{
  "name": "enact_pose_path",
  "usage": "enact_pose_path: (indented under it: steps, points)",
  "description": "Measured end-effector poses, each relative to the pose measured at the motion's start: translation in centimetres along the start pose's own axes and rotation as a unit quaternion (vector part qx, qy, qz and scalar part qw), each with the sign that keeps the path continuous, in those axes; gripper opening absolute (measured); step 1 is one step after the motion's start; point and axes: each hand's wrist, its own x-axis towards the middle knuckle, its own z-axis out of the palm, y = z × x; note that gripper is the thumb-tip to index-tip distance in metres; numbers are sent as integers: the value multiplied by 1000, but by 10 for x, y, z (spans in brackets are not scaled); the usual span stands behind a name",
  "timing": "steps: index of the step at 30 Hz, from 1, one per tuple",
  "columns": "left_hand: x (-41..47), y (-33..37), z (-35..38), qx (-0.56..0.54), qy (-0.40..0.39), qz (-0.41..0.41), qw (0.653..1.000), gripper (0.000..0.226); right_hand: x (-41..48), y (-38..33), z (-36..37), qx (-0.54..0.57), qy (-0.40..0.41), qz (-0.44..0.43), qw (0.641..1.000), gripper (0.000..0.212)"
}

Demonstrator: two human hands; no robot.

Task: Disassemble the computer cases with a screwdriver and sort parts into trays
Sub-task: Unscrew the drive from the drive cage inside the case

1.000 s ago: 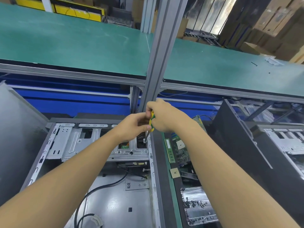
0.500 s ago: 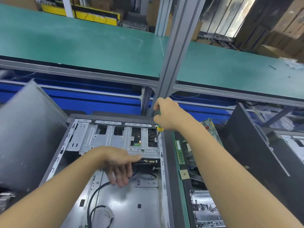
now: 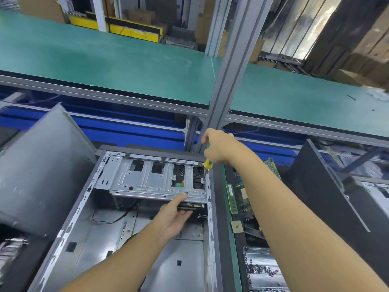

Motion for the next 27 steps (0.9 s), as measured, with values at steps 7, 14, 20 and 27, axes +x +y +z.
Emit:
enact_pose_path:
  steps: [7, 14, 20, 27]
  points:
    - [5, -2, 2, 26, 15, 6, 1000, 9, -1, 8, 10, -144, 74, 67, 985, 50]
    - [6, -4, 4, 17, 5, 4, 1000, 2, 3, 9, 0, -2, -8, 10, 1000, 28]
    - [9, -7, 5, -5, 22, 20, 1000, 9, 0, 7, 7, -182, 57, 36, 981, 43]
    - [14, -8, 2, 1, 26, 33, 999, 13, 1, 4, -4, -43, -26, 30, 998, 37]
